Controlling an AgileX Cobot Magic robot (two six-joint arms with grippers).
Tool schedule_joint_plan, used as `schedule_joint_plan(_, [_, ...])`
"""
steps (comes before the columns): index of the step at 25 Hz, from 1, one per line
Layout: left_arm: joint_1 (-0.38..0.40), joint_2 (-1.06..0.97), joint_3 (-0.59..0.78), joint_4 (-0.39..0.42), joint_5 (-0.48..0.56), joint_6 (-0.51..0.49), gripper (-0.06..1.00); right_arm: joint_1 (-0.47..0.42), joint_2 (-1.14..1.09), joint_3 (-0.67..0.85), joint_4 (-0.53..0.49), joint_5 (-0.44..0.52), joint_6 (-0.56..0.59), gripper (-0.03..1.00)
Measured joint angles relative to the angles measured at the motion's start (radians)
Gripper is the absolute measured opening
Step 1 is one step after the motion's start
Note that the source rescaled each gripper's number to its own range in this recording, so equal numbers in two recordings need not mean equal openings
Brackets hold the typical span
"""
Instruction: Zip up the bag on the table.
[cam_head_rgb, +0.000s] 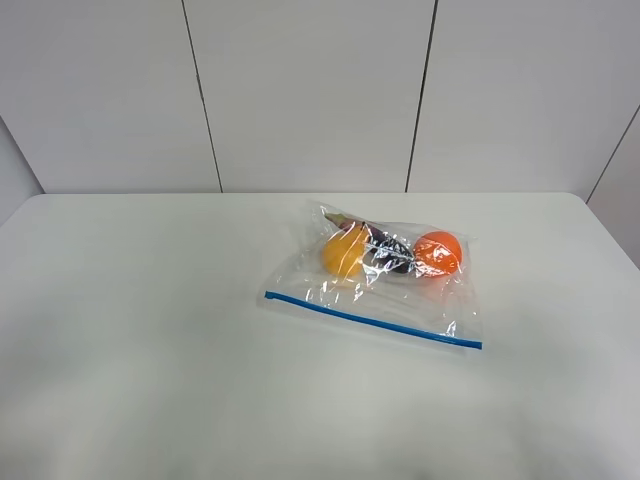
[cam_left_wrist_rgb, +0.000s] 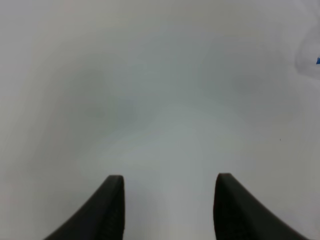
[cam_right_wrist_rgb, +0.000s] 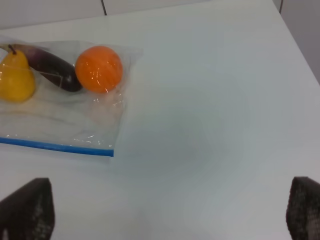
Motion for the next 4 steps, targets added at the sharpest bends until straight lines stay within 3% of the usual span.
schedule_joint_plan(4, [0.000,0.000,0.000,0.000,0.000,0.000,0.81,0.000,0.000,0.000,0.000,0.000,0.000,1.00])
